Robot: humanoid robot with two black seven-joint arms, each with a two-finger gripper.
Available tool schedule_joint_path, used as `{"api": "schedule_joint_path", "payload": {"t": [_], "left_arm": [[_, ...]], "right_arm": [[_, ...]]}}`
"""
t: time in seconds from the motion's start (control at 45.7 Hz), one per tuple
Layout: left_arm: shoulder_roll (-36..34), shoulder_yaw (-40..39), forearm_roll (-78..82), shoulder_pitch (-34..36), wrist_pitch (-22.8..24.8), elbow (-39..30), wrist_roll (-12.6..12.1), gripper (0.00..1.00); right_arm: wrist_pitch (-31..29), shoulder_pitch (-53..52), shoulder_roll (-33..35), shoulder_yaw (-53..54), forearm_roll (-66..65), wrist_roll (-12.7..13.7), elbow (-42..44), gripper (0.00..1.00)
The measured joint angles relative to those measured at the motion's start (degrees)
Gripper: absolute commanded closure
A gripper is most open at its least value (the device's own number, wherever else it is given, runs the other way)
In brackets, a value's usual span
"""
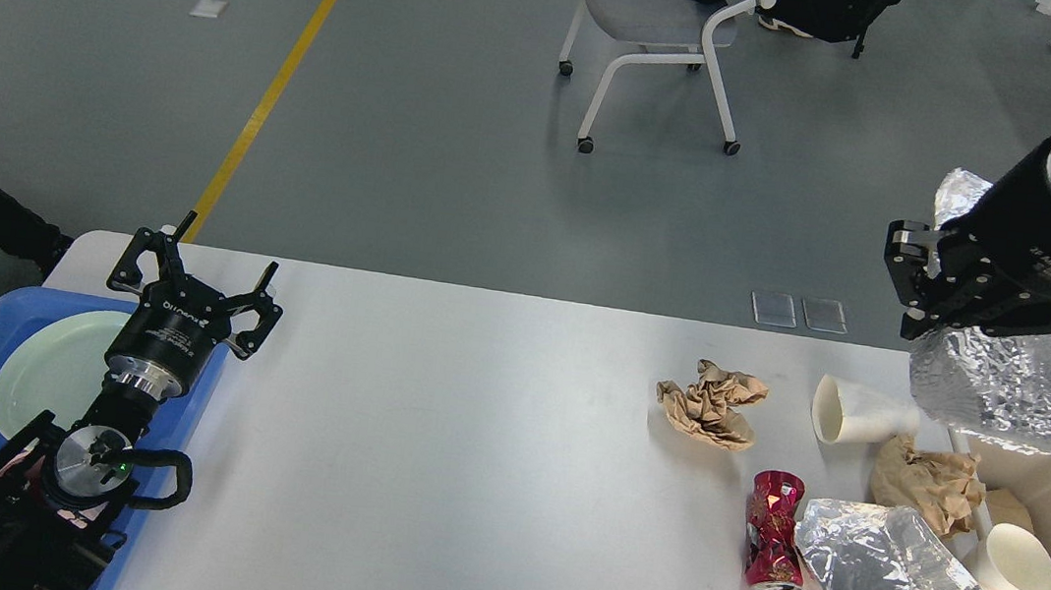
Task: Tidy desktop
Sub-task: 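Lift the foil pouch with the right gripper and drop it into the white bin, then raise the right gripper out of the bin and back over the table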
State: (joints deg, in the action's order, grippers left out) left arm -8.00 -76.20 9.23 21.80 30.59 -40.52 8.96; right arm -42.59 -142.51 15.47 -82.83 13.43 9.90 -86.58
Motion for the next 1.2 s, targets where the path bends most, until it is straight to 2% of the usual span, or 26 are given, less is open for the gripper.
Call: {"api": "schedule_joint_path", "payload": {"t": [0.066,0.263,0.438,0.635,0.744,0.876,0.941,1.073,1.204], "left_arm": [[0.0,0.0,0.0,0.0,0.0,0.0,0.0,0.04],[0.0,0.01,0.0,0.0,0.0,0.0,0.0,0.04],[0.0,0.08,0.0,0.0,0.0,0.0,0.0,0.04],[0.0,0.09,0.0,0.0,0.0,0.0,0.0,0.04],[0.0,0.09,0.0,0.0,0.0,0.0,0.0,0.04],[0.0,0.09,0.0,0.0,0.0,0.0,0.0,0.04],[-0.01,0.09,0.0,0.0,0.0,0.0,0.0,0.04],[0.0,0.09,0.0,0.0,0.0,0.0,0.0,0.04],[0.0,0.09,0.0,0.0,0.0,0.0,0.0,0.04]], "right_arm": [[1.09,0.82,1.07,-2.81,-0.16,-0.01,1.63,1.0],[8.09,12.25,11.46,-6.87,-0.32,0.54,11.1,1.0],[21.25,25.82,21.15,-5.7,-0.19,0.61,17.12,1.0],[36.0,40.89,27.17,0.71,0.07,0.53,23.36,1.0],[40.63,54.06,27.99,9.03,0.63,0.47,32.35,1.0],[41.47,71.47,27.61,21.99,0.7,0.51,44.92,1.0],[41.54,81.79,25.85,29.63,0.6,0.55,54.45,1.0],[41.56,93.1,20.25,35.55,0.59,0.56,68.33,1.0],[41.83,98.8,16.21,37.35,0.62,0.33,75.24,1.0]]}}
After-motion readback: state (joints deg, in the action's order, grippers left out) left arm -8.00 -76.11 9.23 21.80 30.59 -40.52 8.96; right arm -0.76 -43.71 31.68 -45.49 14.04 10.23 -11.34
